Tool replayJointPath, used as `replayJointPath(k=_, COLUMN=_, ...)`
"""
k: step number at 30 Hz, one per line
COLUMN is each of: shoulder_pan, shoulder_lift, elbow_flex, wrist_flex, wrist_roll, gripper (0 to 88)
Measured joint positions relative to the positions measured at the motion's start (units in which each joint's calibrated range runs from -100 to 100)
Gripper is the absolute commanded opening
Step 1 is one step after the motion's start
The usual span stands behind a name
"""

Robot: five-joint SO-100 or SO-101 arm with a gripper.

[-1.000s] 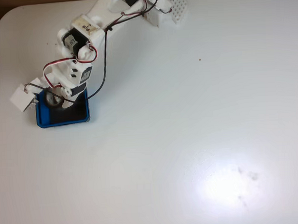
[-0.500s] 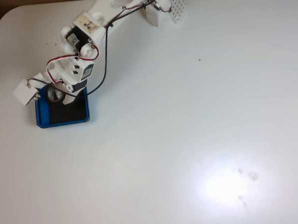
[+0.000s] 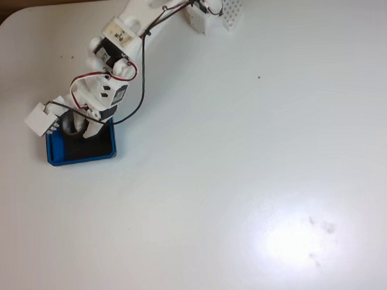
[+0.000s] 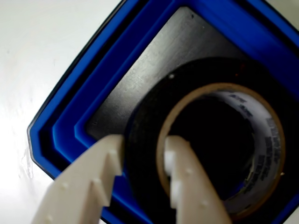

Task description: Pick the black tape roll and drop it in the blue box

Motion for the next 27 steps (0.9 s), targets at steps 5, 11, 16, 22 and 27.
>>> replayJointPath(k=5, shoulder_pan=0.2, shoulder_lift=0.0, elbow_flex=0.0, wrist_flex=0.0, wrist_roll=2.8, gripper=0.5)
replayJointPath(k=11, shoulder_pan=1.4, shoulder_lift=0.0, elbow_flex=1.3, wrist_flex=0.0, wrist_roll=3.1, gripper=0.5)
replayJointPath(k=16, shoulder_pan=1.4, shoulder_lift=-0.1, elbow_flex=1.3, wrist_flex=0.0, wrist_roll=3.1, gripper=0.6)
replayJointPath(k=22, shoulder_pan=1.4, shoulder_lift=-0.1, elbow_flex=1.3, wrist_flex=0.0, wrist_roll=3.1, gripper=0.7)
replayJointPath(k=27, shoulder_pan=1.4, shoulder_lift=-0.1, elbow_flex=1.3, wrist_flex=0.0, wrist_roll=3.1, gripper=2.3)
